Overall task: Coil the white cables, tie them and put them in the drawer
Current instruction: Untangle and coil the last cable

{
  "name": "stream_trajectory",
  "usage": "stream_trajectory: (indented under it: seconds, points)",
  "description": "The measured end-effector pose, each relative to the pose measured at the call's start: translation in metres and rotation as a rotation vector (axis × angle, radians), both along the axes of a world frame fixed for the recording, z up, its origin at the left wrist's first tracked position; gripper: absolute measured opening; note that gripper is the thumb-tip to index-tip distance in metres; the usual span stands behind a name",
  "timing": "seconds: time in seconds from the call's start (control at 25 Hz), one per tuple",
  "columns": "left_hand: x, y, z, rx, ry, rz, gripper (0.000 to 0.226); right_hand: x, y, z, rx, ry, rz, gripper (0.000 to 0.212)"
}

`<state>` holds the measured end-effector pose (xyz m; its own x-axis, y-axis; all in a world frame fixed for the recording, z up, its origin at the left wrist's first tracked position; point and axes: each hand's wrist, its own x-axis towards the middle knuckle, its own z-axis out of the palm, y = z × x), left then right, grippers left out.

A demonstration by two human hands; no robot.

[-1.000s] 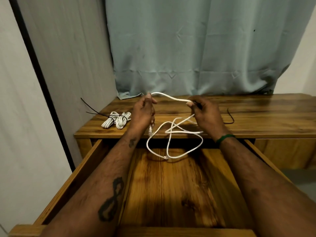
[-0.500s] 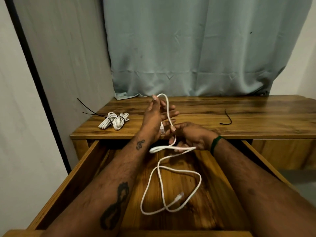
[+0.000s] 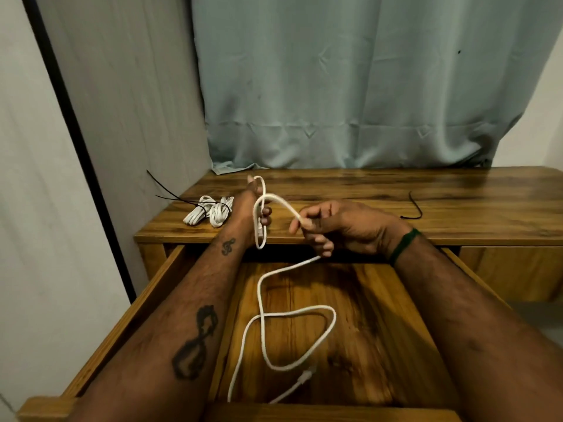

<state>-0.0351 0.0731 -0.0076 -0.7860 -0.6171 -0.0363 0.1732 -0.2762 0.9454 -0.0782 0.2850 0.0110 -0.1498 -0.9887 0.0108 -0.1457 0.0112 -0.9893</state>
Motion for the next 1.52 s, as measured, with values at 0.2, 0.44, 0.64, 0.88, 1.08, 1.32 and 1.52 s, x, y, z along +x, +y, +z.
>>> stream_trajectory:
  seconds: [0.2,0.44,0.64,0.88,1.08,1.32,1.52]
  points:
    - [0.004,0.02,0.002,-0.011,-0.011,-0.193,0.055,-0.022,-0.01,-0.022,-0.133,0.014,-0.581,0.019]
    - [0.009,0.037,0.006,-0.223,-0.063,-0.405,0.057,-0.019,-0.022,-0.029,-0.247,0.003,-0.811,0.022]
    - [0.005,0.041,0.004,-0.297,-0.025,-0.317,0.032,-0.02,-0.025,-0.031,-0.327,0.122,-0.935,0.027]
    - [0.002,0.051,0.001,-0.063,0.005,-0.363,0.028,-0.013,-0.029,-0.027,-0.514,0.137,-1.052,0.02]
    - [0.01,0.045,0.01,-0.03,0.053,-0.497,0.03,-0.015,-0.026,-0.021,-0.675,0.129,-1.061,0.018]
    - [0.01,0.045,0.011,-0.128,0.106,-0.357,0.036,-0.017,-0.03,-0.03,-0.59,0.092,-0.962,0.022]
    - [-0.003,0.057,0.004,-0.129,0.081,-0.209,0.041,-0.02,-0.04,-0.043,-0.347,0.125,-0.938,0.022]
